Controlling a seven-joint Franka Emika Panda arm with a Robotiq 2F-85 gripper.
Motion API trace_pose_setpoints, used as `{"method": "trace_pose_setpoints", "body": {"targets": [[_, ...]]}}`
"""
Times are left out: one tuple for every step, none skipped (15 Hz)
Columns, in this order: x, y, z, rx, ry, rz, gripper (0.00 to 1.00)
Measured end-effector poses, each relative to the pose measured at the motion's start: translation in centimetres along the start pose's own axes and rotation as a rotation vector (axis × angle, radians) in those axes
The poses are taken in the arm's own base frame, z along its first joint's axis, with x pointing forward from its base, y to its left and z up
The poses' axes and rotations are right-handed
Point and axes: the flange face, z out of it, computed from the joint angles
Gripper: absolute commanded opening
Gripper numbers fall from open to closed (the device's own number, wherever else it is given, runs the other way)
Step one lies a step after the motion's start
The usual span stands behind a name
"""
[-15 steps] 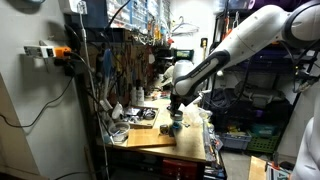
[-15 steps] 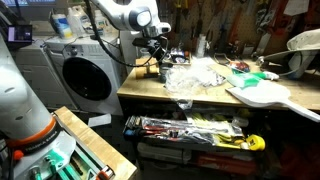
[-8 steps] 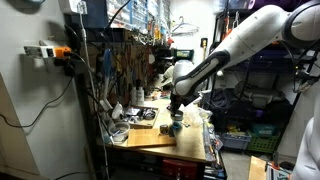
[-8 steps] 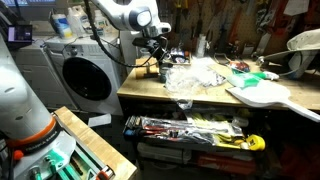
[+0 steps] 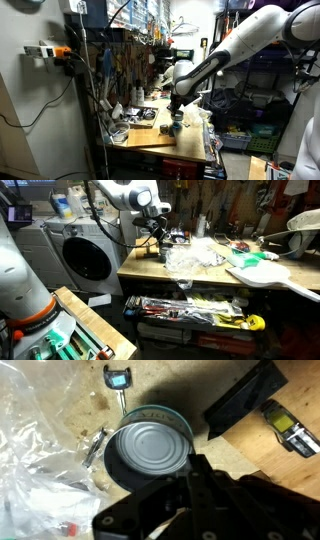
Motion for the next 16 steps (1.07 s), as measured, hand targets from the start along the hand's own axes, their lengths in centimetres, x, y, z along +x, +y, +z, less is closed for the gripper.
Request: {"method": "trace_pose_setpoints", "body": {"targets": [[0.00, 0.00, 0.00, 0.000, 0.000, 0.000, 0.28], [0.00, 0.00, 0.00, 0.000, 0.000, 0.000, 0.29], [-0.01, 0.00, 0.00, 0.000, 0.000, 0.000, 0.36], [-0.03, 0.00, 0.02, 0.000, -0.002, 0.000, 0.42], [-0.05, 0.00, 0.04, 0.000, -0.005, 0.000, 0.48], [-0.07, 0.01, 0.06, 0.000, -0.007, 0.000, 0.57], [-0.09, 0.01, 0.06, 0.000, -0.008, 0.000, 0.64], [-0.09, 0.01, 0.04, 0.000, -0.008, 0.000, 0.73], [-0.08, 0.01, -0.01, 0.000, -0.007, 0.000, 0.79], [-0.06, 0.02, -0.08, 0.000, -0.006, 0.000, 0.88], [-0.05, 0.02, -0.16, 0.000, -0.004, 0.000, 0.94], [-0.04, 0.03, -0.22, 0.000, -0.004, 0.001, 1.00], [-0.03, 0.03, -0.25, 0.000, -0.003, 0.001, 1.00], [-0.03, 0.04, -0.25, 0.000, -0.003, 0.001, 1.00], [-0.04, 0.06, -0.25, 0.000, -0.003, 0.001, 1.00], [-0.04, 0.07, -0.25, 0.000, -0.004, 0.002, 1.00]]}}
